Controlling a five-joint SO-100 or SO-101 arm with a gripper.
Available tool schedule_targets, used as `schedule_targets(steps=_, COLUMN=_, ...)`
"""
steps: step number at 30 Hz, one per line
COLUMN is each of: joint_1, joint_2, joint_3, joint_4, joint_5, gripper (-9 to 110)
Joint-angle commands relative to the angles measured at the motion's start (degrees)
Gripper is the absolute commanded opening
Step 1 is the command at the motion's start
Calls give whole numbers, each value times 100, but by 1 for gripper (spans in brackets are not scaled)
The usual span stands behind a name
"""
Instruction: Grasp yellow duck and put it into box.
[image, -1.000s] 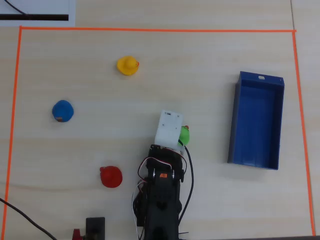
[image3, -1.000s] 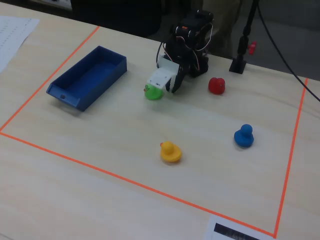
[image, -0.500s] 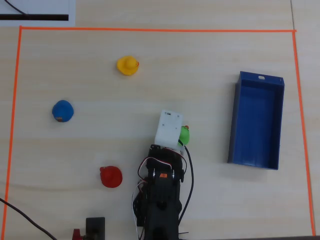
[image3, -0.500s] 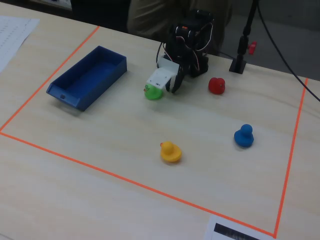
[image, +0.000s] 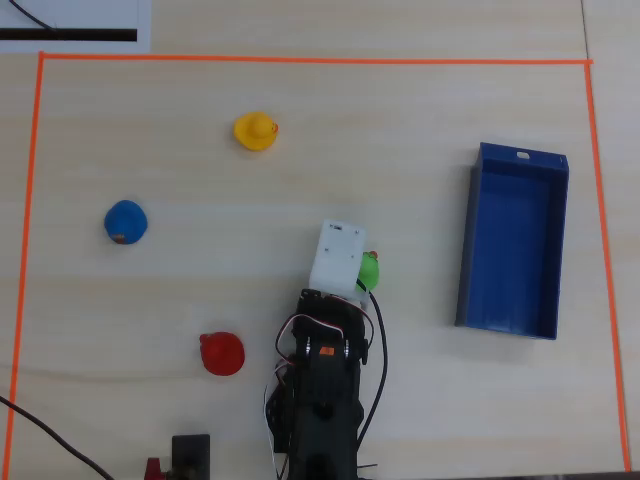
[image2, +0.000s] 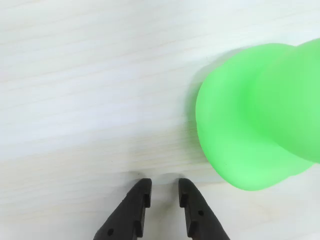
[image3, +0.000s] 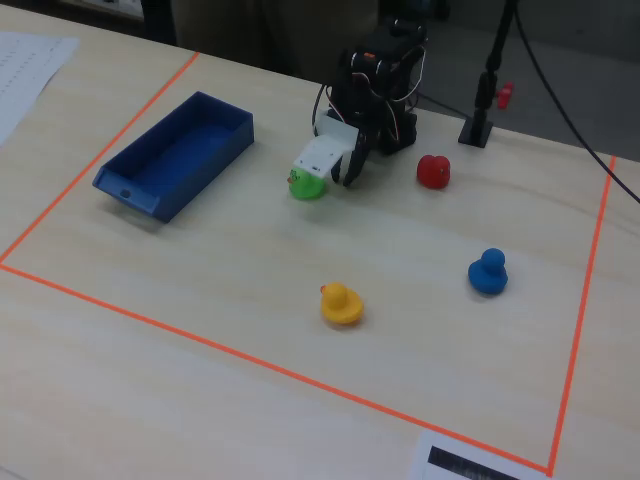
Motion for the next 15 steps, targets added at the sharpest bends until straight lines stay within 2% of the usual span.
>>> schedule_targets(steps=1, joint_1=9, joint_2=-9, joint_3=-35, joint_4=88, joint_5=44, gripper=5)
schedule_targets(steps=15, joint_1=-35, joint_2=-9, joint_3=-35, joint_4=97, joint_5=9, gripper=7)
